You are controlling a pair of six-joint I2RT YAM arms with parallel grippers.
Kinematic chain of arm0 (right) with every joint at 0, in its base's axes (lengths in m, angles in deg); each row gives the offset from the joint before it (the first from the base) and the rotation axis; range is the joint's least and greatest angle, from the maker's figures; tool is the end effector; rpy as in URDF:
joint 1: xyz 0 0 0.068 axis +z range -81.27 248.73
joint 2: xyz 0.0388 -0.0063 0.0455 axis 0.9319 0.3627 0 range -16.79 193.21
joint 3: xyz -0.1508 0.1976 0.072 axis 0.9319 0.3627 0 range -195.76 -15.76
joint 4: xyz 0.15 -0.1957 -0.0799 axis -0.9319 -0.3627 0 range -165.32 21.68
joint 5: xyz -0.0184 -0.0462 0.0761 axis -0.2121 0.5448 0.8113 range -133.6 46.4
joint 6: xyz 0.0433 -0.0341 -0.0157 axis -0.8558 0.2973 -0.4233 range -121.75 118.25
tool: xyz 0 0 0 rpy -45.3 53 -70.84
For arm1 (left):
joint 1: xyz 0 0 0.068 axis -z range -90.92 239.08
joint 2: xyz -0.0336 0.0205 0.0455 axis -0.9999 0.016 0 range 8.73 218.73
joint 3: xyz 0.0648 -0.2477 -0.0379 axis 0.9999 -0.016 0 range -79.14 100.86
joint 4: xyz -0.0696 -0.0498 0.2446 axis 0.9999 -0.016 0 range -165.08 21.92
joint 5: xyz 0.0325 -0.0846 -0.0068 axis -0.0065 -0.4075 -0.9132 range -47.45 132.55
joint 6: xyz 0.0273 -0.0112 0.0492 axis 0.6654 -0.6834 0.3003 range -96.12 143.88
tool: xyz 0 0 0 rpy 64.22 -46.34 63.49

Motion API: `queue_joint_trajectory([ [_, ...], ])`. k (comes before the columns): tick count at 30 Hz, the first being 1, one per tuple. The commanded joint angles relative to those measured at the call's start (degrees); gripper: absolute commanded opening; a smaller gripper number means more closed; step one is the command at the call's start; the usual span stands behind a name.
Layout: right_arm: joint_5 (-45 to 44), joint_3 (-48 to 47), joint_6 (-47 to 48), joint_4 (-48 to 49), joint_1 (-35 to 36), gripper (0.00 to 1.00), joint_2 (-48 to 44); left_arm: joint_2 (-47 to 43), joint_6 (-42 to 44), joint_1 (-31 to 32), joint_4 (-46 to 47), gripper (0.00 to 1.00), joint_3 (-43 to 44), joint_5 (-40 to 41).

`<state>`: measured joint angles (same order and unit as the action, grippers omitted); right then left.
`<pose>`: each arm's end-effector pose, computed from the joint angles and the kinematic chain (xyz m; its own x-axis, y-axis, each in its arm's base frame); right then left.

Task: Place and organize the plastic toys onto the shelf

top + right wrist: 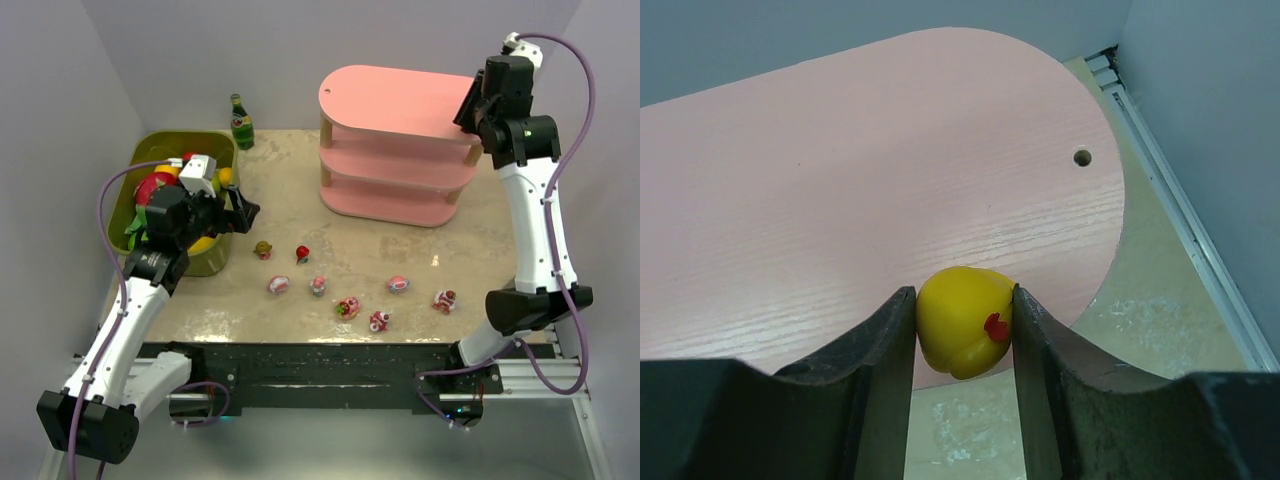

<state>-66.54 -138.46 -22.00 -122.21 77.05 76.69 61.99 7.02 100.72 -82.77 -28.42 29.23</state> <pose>0.3175 0.0304 0.4868 -0.3123 0.2766 -0.9088 0.3467 0.9239 0.1620 0.2175 -0.0543 0.3289 -0.3971 -0.2064 -0.8943 0.3099 0.8870 -0.3423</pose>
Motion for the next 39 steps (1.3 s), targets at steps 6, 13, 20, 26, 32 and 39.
queue_joint_trajectory([
  [6, 1.3, 1.0, -1.4, 3.8, -1.1, 0.24, 1.1, 0.0, 0.3, -0.6, 0.7, 0.99, -0.1, -0.2],
  [13, 1.7, 0.7, -1.3, 5.1, -1.4, 0.38, 2.4, 0.0, 0.3, -0.7, 0.6, 0.99, 0.0, -0.1],
  [20, 1.5, 0.6, -1.1, 5.3, -1.4, 0.56, 2.8, 0.1, 0.3, -0.7, 0.5, 0.99, -0.1, -0.1],
  [26, 1.2, 0.5, -0.3, 5.7, -1.4, 0.63, 2.5, 0.2, 0.3, -0.7, 0.5, 1.0, 0.0, -0.1],
  [32, 1.2, 0.6, 0.5, 6.0, -1.4, 0.66, 2.3, 0.4, 0.3, -0.7, 0.4, 1.0, 0.1, -0.1],
  [39, 1.7, 0.8, 1.5, 7.0, -1.4, 0.75, 1.2, 0.3, 0.2, -0.7, 0.4, 1.0, 0.0, -0.1],
])
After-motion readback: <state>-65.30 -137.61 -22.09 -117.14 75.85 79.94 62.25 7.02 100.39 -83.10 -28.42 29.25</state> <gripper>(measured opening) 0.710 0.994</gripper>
